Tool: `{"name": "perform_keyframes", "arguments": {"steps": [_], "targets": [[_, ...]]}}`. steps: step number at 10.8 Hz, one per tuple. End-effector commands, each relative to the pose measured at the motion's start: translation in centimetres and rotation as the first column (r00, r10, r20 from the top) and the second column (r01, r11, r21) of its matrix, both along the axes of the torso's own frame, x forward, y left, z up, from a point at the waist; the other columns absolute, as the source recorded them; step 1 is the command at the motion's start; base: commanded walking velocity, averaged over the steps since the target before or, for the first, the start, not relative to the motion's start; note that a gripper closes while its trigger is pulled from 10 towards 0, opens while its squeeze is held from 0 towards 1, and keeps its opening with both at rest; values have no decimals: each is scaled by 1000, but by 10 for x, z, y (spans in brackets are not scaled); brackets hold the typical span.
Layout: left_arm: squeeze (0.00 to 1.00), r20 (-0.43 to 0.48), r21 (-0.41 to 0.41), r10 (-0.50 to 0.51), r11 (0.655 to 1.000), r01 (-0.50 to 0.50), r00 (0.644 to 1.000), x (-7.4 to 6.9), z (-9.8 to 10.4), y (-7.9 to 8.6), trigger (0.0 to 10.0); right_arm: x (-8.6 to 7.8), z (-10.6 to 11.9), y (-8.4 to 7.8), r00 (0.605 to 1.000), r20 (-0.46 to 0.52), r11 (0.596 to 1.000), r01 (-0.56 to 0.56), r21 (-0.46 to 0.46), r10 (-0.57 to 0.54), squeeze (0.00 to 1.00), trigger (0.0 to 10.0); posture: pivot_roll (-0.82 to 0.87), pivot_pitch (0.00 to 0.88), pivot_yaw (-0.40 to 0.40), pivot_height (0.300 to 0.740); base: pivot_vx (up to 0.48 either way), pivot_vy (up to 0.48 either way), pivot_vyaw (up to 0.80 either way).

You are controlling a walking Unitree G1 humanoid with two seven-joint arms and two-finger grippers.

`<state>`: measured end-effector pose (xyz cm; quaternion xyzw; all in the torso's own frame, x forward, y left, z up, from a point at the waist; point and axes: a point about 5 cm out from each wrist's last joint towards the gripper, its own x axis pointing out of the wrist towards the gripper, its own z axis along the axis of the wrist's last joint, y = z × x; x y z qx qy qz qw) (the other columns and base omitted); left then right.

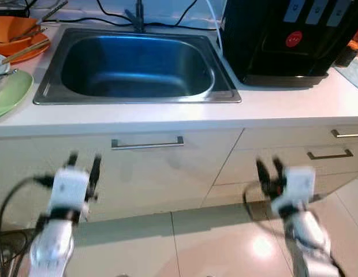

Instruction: Kitchen organization

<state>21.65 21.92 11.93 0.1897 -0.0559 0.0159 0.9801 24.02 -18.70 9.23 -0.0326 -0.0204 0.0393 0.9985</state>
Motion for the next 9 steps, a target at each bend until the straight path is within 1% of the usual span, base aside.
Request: {"name": "perform_keyframes", "arguments": {"steps": [1,2,3,4,5,6,7,8,9], "targets": [[0,15,0,-1,1000,1,1000,2,7,-4,10000,3,11,-2,1000,19,1000,9,-16,-9,0,10000,-88,44,-100,740,0,0,0],[0,51,5,-3,1000,3,999,8,18,-7,10000,8,27,-2,998,62,1000,21,-20,-20,0,10000,-88,44,-99,740,0,0,0],[0,60,5,-2,1000,2,998,10,22,-7,10000,10,33,-2,997,74,999,26,-20,-25,0,10000,-88,44,-99,740,0,0,0],[0,105,18,-17,1000,15,994,24,41,-15,10000,23,57,0,990,134,999,46,15,-48,0,10000,-89,42,-100,740,0,0,0],[0,158,-11,-47,999,49,986,49,58,-28,10000,42,74,11,985,167,997,31,76,-43,0,10000,-87,38,-102,740,0,0,0],[0,173,-33,-60,997,67,983,68,62,-37,10000,58,74,21,988,146,991,32,127,-50,0,10000,-88,33,-102,740,0,0,0],[0,169,-85,-40,995,55,985,82,65,-43,10000,71,73,29,991,119,990,43,132,-59,0,10000,-81,26,-103,740,0,0,0],[0,170,-114,-61,990,82,983,95,71,-54,10000,84,73,39,994,91,987,42,153,-56,0,10000,-71,24,-103,740,0,0,0],[0,173,-105,-86,989,106,981,100,73,-60,10000,89,75,44,995,90,988,25,155,-39,0,10000,-69,25,-103,740,0,0,0]]}}
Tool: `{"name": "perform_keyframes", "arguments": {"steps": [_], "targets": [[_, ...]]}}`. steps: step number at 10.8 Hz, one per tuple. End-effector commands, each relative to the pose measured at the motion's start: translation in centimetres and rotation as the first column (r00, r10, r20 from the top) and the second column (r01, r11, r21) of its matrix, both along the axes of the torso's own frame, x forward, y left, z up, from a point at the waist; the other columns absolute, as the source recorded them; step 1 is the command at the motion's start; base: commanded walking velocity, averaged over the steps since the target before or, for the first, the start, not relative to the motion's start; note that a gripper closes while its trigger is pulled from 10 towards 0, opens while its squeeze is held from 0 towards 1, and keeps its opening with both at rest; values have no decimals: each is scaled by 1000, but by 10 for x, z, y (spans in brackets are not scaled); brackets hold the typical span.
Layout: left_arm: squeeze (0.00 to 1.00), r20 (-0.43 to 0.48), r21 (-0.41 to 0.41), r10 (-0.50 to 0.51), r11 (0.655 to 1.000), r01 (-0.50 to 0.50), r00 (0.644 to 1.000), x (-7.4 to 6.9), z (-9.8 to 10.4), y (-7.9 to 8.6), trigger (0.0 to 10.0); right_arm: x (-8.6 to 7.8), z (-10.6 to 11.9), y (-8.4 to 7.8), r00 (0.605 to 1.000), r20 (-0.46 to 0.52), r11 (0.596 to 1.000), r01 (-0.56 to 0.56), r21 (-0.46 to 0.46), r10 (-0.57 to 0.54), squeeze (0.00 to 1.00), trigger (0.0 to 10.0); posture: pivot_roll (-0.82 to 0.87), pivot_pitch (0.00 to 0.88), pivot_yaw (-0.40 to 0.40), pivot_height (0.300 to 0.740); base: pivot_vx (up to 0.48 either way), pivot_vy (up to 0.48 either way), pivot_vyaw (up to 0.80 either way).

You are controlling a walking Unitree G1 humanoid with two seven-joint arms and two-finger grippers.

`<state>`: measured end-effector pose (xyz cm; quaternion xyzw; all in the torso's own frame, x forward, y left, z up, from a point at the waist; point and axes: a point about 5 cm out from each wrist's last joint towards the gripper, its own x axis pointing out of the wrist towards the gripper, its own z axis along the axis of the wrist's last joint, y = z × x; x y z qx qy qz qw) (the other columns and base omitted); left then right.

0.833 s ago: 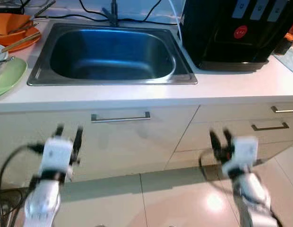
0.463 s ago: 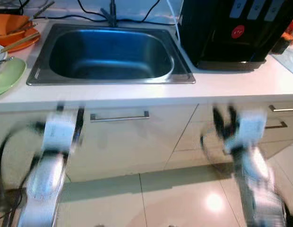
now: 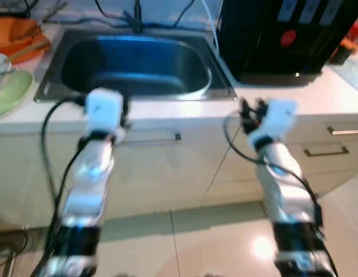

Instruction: Kitchen organization

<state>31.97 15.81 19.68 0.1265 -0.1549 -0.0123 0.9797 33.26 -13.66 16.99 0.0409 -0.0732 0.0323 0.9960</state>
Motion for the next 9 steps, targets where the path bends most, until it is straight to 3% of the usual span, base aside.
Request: {"name": "perform_keyframes", "arguments": {"steps": [1,3,5,9], "targets": [[0,-14,-2,-35,999,35,999,6,-2,-11,10000,6,2,0,1000,0,1000,2,-17,-2,0,10000,-62,27,-97,740,0,0,0],[0,-24,-15,-50,999,49,998,10,-3,-15,10000,10,6,2,1000,18,1000,1,-8,-1,0,10000,-67,26,-90,740,0,0,0],[0,-33,-18,-52,999,51,998,11,-5,-15,10000,8,0,4,1000,7,1000,3,-11,-3,0,10000,-64,35,-88,740,0,294,0],[0,-39,-16,-65,998,64,997,10,-8,-17,10000,8,-2,4,1000,6,1000,3,7,-3,0,10000,-67,32,-82,740,0,323,402]]}}
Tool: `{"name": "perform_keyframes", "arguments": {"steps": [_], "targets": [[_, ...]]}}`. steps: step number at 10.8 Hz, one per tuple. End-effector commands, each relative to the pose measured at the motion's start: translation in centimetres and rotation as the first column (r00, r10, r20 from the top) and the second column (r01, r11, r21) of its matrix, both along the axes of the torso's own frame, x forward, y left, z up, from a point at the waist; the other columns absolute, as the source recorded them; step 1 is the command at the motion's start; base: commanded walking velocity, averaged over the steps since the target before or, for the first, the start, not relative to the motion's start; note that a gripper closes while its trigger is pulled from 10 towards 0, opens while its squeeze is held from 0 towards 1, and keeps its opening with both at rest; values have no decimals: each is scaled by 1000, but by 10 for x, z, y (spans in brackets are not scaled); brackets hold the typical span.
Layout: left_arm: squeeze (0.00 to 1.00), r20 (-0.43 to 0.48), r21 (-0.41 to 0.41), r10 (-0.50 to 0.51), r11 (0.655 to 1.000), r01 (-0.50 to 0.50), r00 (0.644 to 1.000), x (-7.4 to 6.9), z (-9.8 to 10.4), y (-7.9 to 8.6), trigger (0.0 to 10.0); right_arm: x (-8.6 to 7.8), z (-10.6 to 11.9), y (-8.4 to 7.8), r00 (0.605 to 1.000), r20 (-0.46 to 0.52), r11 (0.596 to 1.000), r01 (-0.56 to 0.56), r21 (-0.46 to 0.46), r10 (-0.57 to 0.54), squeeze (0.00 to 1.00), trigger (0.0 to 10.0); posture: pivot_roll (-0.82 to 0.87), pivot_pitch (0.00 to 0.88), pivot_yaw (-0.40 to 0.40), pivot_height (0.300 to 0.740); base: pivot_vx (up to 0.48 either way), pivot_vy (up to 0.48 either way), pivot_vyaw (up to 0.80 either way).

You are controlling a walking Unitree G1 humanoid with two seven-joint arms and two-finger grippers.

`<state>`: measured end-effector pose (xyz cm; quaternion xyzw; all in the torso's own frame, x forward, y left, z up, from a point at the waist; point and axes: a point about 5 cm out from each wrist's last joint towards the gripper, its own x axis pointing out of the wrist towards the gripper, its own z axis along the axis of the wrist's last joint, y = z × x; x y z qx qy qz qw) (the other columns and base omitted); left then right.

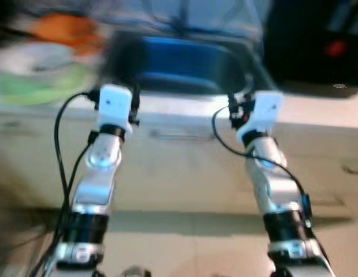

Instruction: Kitchen organization

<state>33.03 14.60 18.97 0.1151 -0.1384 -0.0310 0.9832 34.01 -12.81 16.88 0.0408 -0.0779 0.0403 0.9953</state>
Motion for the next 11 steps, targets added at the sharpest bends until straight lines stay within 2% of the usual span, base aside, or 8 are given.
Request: {"name": "perform_keyframes", "arguments": {"steps": [1,3,7,11], "targets": [[0,-2,3,-29,1000,29,1000,-1,-1,-5,10000,0,-1,-4,1000,-4,1000,18,10,-18,0,10000,-65,30,-83,740,0,322,0],[0,-5,5,-38,999,38,999,-1,-1,-6,10000,1,-1,-6,1000,-3,1000,21,11,-21,0,10000,-63,28,-80,740,0,304,0],[0,-7,13,-66,998,66,998,-1,-1,-13,10000,2,-2,-11,999,-8,999,37,8,-36,0,10000,-64,33,-75,740,0,0,0],[0,-6,18,-52,998,52,999,0,2,-10,10000,2,-1,-10,1000,0,1000,30,-5,-30,0,10000,-60,43,-75,740,0,0,0]]}}
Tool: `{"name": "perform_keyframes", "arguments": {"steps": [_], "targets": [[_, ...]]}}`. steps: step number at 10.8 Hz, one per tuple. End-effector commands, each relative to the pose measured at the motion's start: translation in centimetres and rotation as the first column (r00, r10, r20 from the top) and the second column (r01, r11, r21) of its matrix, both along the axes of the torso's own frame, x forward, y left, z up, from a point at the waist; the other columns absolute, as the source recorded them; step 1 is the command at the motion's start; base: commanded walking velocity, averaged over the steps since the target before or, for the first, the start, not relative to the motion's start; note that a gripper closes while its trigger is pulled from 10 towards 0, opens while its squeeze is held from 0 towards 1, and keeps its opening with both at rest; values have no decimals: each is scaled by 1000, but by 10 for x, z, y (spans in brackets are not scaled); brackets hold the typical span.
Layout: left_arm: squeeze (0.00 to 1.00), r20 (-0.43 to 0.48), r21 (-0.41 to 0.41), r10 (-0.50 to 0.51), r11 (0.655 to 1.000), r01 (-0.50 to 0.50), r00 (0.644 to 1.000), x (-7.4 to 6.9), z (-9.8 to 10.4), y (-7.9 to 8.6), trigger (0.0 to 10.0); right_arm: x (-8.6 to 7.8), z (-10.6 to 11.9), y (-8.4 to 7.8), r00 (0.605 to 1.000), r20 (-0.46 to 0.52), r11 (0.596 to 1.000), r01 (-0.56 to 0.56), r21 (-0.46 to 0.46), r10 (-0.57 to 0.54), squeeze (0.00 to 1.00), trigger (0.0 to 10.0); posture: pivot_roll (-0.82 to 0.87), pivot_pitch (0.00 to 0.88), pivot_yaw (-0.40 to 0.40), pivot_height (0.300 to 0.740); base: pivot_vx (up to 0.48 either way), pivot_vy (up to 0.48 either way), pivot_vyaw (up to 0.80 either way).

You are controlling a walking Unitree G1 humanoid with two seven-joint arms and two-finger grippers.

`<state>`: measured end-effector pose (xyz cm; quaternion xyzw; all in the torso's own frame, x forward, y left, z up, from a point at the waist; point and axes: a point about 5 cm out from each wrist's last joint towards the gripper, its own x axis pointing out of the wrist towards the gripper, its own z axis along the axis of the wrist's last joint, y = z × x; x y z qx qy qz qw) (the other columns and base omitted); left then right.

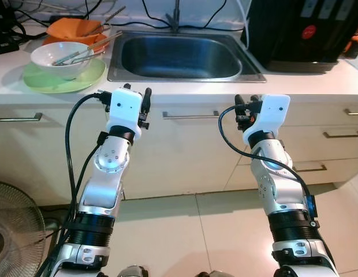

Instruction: Kitchen organization

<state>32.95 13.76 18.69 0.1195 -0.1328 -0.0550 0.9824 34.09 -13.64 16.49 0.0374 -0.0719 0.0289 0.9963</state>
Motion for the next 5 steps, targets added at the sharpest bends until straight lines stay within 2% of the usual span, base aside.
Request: {"name": "perform_keyframes", "arguments": {"steps": [1,5], "targets": [[0,9,0,-5,1000,5,1000,1,4,-1,10000,1,3,-3,1000,10,1000,9,1,-9,0,10000,-60,43,-75,740,0,0,0],[0,3,1,1,1000,-1,1000,1,4,0,10000,2,2,-4,1000,5,1000,8,-6,-8,0,10000,-58,44,-76,740,0,0,0]]}}
